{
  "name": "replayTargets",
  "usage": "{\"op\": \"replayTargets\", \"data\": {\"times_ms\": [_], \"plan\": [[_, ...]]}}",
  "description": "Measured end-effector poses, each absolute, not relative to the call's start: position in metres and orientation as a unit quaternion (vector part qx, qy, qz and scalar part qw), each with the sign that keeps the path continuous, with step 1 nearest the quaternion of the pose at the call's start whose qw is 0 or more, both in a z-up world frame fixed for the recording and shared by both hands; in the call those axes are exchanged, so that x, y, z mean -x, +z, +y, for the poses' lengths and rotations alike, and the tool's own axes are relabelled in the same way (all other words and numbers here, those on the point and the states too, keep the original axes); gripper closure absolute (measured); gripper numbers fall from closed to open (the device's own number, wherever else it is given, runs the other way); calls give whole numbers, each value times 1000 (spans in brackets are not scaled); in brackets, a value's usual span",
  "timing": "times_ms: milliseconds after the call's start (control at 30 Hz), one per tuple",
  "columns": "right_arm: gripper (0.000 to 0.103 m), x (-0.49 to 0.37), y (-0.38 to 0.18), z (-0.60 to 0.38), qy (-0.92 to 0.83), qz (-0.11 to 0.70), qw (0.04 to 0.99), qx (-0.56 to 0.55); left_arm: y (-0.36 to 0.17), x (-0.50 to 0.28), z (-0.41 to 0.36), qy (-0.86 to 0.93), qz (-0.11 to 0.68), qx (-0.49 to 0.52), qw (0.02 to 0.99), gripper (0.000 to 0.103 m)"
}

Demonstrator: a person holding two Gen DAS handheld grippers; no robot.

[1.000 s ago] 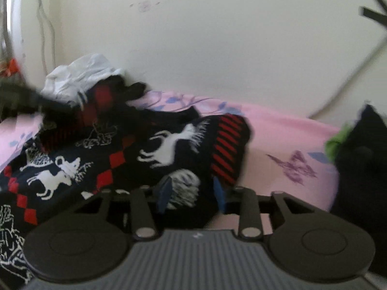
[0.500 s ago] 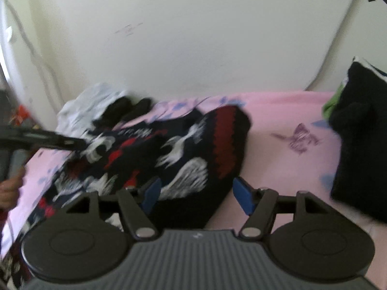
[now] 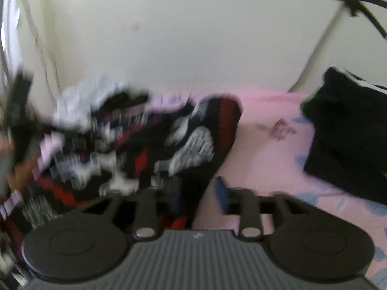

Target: Fold small clothes

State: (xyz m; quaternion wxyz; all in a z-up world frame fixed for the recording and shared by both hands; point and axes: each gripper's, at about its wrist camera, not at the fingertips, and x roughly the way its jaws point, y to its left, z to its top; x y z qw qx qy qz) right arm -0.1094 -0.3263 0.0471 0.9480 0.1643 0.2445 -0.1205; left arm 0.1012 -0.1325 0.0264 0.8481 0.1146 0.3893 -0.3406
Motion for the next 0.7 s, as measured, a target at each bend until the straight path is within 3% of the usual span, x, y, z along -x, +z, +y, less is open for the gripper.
{"op": "replayTargets", "data": {"times_ms": [100, 300, 333, 367, 500, 533, 567, 600, 633, 667, 700], "plan": [[40, 93, 59, -353, -129, 225, 946, -194, 24, -102, -132, -339, 388, -108, 851, 62], [33, 15, 37, -383, -104, 273, 924, -245, 21, -100, -135, -331, 378, -113, 857, 60], [53, 6, 33, -384, -106, 274, 926, -236, 21, -100, -135, -330, 375, -114, 859, 58], [100, -1, 30, -385, -118, 279, 929, -212, 20, -99, -135, -328, 371, -115, 861, 56], [102, 0, 9, -406, -145, 264, 919, -252, 13, -98, -136, -322, 348, -117, 872, 45], [101, 0, 10, -404, -150, 268, 920, -244, 11, -97, -136, -320, 343, -117, 875, 43], [90, 1, 12, -398, -156, 275, 921, -227, 11, -97, -137, -318, 342, -119, 876, 41], [73, 2, 15, -392, -161, 288, 920, -211, 12, -98, -137, -317, 342, -121, 876, 40], [40, 6, 18, -387, -171, 296, 918, -202, 12, -98, -137, -314, 343, -121, 877, 37], [32, 15, 22, -384, -172, 290, 921, -196, 13, -99, -136, -312, 346, -121, 877, 36], [32, 27, 28, -380, -162, 282, 925, -196, 15, -99, -133, -311, 350, -120, 876, 36]]}}
